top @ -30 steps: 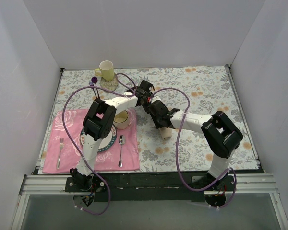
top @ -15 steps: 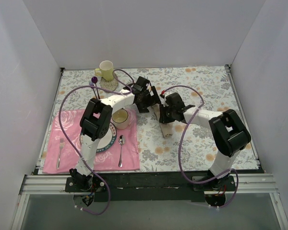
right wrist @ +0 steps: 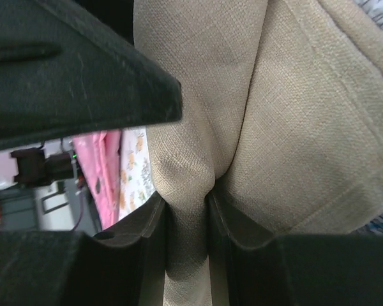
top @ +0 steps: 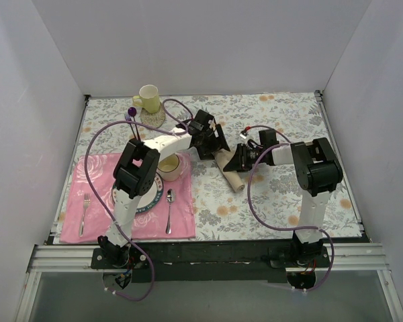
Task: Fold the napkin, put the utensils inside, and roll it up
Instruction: Roll the napkin with the utensil
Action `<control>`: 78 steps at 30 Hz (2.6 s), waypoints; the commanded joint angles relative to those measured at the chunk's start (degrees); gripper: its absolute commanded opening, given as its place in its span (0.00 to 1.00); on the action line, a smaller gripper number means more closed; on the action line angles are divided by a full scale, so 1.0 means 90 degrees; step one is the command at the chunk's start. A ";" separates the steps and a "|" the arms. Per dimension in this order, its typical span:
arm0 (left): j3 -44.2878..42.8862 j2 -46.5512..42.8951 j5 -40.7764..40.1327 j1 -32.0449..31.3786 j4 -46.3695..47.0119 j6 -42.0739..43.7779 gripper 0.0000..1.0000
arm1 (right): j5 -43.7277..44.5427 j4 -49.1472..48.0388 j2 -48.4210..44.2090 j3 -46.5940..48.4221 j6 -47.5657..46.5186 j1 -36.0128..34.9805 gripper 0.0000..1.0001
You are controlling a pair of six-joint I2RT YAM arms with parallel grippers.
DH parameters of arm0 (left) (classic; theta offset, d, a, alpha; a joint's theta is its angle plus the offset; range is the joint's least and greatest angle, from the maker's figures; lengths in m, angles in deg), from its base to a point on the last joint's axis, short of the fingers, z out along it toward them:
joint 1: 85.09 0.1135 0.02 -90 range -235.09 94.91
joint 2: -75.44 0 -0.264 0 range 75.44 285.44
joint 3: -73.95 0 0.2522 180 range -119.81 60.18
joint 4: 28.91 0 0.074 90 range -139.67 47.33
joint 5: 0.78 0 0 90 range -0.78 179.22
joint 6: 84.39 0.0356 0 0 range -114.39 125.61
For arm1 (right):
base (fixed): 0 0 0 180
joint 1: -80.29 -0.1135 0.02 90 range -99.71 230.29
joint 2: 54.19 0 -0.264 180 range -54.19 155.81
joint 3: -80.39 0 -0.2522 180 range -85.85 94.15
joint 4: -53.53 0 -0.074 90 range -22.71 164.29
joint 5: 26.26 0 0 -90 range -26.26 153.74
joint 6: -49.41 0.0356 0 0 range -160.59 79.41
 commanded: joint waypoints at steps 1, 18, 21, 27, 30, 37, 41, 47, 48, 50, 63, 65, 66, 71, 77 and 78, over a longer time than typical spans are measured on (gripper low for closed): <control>-0.0299 0.0121 -0.0418 -0.0097 -0.0161 -0.0053 0.72 | -0.0817 0.0441 0.0325 0.0029 -0.0019 -0.0003 0.26; -0.0065 0.0112 -0.1005 -0.0097 -0.0416 -0.0024 0.38 | 0.4917 0.3117 -0.1850 0.0831 -0.1738 -0.1259 0.73; -0.0103 0.0121 -0.0937 -0.0097 -0.0435 -0.0034 0.38 | 0.6566 0.3000 -0.2203 0.0742 -0.1651 -0.2012 0.78; -0.0270 0.0307 -0.0605 -0.0087 -0.0553 -0.0034 0.37 | 0.8934 0.2629 -0.2088 0.0674 -0.1903 -0.3293 0.84; -0.0231 0.0317 -0.0497 -0.0087 -0.0543 -0.0102 0.37 | 0.9425 0.2327 -0.1844 0.0587 -0.2157 -0.3625 0.85; -0.0231 0.0288 -0.0399 -0.0078 -0.0523 -0.0131 0.37 | 0.9554 0.2043 -0.1326 0.0654 -0.2373 -0.3733 0.81; -0.0270 0.0297 -0.0331 -0.0068 -0.0523 -0.0141 0.37 | 0.9310 0.1887 -0.1218 0.0557 -0.2276 -0.3626 0.61; -0.0289 0.0258 -0.0311 -0.0039 -0.0514 -0.0092 0.44 | 0.8978 0.1730 -0.1296 0.0323 -0.2119 -0.3460 0.47; -0.0299 0.0239 -0.0292 -0.0029 -0.0504 -0.0083 0.45 | 0.8910 0.1721 -0.1306 0.0293 -0.2109 -0.3411 0.44; -0.0319 0.0229 -0.0097 0.0030 -0.0465 -0.0034 0.51 | 0.8686 0.1633 -0.1384 0.0148 -0.2080 -0.3246 0.40; 0.0159 -0.0532 0.0762 0.0450 0.0335 -0.0043 0.85 | 0.4049 0.1760 -0.1414 0.0205 -0.1709 -0.1508 0.34; 0.0451 -0.0649 0.0773 0.0440 0.0627 -0.0150 0.85 | 0.3212 0.1799 -0.1229 0.0293 -0.1544 -0.1205 0.33; 0.0511 -0.0640 0.0840 0.0421 0.0697 -0.0189 0.84 | 0.2926 0.1808 -0.1170 0.0312 -0.1485 -0.1117 0.33; 0.0336 -0.0338 0.0695 0.0245 0.0620 -0.0141 0.84 | 0.0926 0.1428 -0.0565 0.0342 -0.0821 -0.0589 0.33; -0.0308 0.0238 -0.0183 0.0001 -0.0132 0.0112 0.75 | -0.0250 0.0150 -0.0281 -0.0136 0.0204 -0.0228 0.34; -0.0367 0.0306 -0.0339 -0.0019 -0.0220 0.0152 0.70 | -0.0338 0.0071 -0.0252 -0.0166 0.0350 -0.0179 0.35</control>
